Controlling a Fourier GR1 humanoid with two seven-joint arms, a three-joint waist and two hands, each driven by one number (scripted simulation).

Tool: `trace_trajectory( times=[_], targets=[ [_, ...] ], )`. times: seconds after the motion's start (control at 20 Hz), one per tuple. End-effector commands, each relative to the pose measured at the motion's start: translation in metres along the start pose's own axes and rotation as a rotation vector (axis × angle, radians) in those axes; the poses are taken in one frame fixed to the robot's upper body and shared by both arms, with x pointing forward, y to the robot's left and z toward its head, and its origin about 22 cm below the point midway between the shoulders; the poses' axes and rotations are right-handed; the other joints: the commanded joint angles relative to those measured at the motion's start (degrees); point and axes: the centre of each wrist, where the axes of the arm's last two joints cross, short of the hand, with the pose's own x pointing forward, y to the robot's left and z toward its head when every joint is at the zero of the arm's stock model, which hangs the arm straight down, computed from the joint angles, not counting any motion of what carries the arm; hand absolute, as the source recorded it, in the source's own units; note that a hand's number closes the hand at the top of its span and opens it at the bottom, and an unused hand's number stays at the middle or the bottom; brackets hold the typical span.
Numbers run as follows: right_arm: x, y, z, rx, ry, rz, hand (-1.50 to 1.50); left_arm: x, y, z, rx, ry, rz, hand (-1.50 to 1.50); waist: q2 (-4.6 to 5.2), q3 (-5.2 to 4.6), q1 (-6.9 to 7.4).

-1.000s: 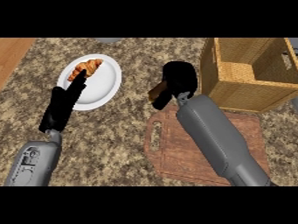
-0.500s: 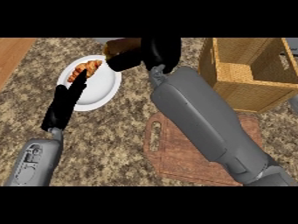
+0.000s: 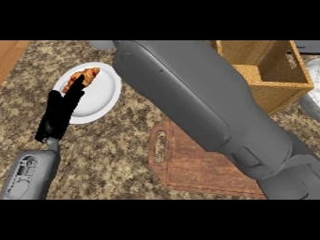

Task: Pick the sweet potato from the cutting board and place it in the basket

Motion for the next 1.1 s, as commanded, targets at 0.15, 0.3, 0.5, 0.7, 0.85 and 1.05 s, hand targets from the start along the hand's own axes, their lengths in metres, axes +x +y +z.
trace_trajectory(
  times=[0.15, 0.3, 0.5, 0.7, 0.85, 1.05],
  targets=[
    [0.031, -0.022, -0.018, -0.092, 0.097, 0.005, 1.50, -0.013, 0.013, 0.006, 0.038, 0.011, 0.004, 0.00, -0.18, 0.04, -2.16],
    [0.022, -0.033, -0.042, -0.113, 0.131, 0.120, 1.50, 0.000, 0.019, 0.003, 0.044, 0.003, -0.001, 0.00, 0.15, 0.00, -1.75],
    [0.004, -0.033, -0.059, -0.126, 0.235, 0.395, 1.50, -0.005, 0.009, 0.012, 0.039, 0.004, -0.005, 0.00, -0.26, 0.00, -2.24],
    [-0.015, -0.059, -0.084, -0.091, 0.315, 0.510, 1.50, -0.004, 0.007, 0.017, 0.031, 0.008, 0.004, 0.00, -0.25, 0.06, -1.95],
    [-0.059, -0.059, -0.101, -0.074, 0.345, 0.523, 1.50, -0.010, 0.022, 0.018, 0.050, 0.022, 0.017, 0.00, -0.30, 0.12, -2.95],
    [-0.085, -0.069, -0.112, -0.100, 0.357, 0.533, 1.50, -0.007, 0.020, 0.018, 0.054, 0.005, 0.000, 0.00, -0.33, 0.14, -3.22]
  ],
)
